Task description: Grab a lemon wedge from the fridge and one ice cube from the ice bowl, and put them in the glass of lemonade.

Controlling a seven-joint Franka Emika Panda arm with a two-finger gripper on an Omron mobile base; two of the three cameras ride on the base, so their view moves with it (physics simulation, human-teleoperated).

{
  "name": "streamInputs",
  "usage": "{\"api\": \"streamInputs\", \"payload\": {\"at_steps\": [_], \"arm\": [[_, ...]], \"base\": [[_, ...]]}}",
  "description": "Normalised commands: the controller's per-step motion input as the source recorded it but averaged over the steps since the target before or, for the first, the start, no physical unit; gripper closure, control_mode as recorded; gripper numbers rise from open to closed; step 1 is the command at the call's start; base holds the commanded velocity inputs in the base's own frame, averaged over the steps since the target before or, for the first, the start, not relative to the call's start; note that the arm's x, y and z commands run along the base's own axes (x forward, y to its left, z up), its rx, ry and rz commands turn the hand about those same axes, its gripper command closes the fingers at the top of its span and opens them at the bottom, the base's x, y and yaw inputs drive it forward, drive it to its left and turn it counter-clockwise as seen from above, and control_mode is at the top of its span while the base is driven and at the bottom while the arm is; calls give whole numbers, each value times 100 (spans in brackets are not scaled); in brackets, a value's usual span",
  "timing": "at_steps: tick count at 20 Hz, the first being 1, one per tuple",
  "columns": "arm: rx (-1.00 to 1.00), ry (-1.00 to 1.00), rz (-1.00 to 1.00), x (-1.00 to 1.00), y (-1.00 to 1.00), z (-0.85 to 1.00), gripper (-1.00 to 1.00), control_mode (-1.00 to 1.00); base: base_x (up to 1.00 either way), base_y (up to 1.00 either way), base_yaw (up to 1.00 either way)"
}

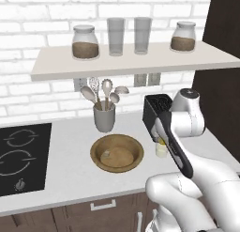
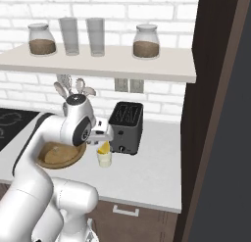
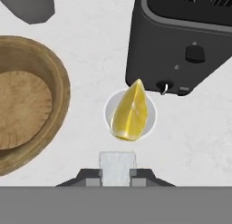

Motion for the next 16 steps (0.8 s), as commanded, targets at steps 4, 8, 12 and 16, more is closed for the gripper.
{"api": "streamInputs", "payload": {"at_steps": [4,8,12,16], "arm": [[0,5,0,44,0,0,100,-100],[0,10,0,36,-5,-1,100,-100],[0,12,0,1,-9,-4,100,-100],[0,14,0,6,-12,0,100,-100]], "base": [[0,0,0],[0,0,0],[0,0,0],[0,0,0]]}}
